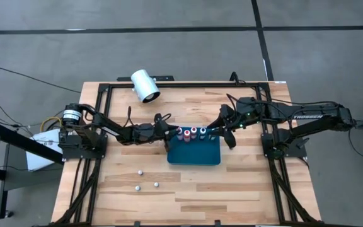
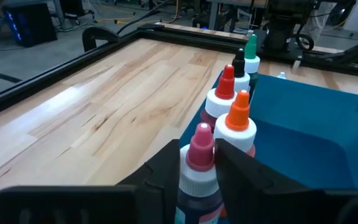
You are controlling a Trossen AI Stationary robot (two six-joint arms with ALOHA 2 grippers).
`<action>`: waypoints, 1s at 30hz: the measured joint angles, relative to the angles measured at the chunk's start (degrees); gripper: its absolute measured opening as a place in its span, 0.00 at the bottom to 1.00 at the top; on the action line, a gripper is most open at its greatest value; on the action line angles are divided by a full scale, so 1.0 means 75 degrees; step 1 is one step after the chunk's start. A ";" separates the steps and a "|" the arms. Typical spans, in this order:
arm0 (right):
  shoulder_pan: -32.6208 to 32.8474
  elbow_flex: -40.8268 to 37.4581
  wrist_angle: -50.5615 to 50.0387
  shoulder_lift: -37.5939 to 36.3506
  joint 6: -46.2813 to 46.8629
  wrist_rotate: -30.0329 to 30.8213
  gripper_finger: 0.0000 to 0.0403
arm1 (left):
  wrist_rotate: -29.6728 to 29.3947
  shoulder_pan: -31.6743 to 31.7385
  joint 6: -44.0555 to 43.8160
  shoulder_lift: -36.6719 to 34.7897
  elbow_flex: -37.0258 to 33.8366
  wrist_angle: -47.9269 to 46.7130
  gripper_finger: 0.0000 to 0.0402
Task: Pick & Place food coloring
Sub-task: Put the large pink food coloring bottle into the blue bin, then put the small black food coloring bottle into the blue bin
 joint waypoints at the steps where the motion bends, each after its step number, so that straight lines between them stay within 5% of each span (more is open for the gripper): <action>1: 0.0000 0.0000 0.0000 0.0000 0.0000 0.0000 0.30 | 0.0003 0.0000 0.0002 0.0000 -0.0001 0.0026 0.24; 17: 0.0000 0.0000 -0.0039 0.0000 0.0000 -0.0037 0.30 | 0.0000 0.0000 0.0439 -0.0427 -0.0012 0.0231 0.37; 23: -0.0009 0.0000 -0.0837 -0.0003 -0.0207 -0.0012 0.30 | -0.0001 0.0000 0.1038 -0.2137 -0.0012 -0.1443 0.37; 30: 0.0076 -0.0006 -0.2332 -0.0049 -0.0200 0.0026 0.30 | -0.0003 0.0000 0.0060 -0.5009 -0.0012 -0.4972 0.37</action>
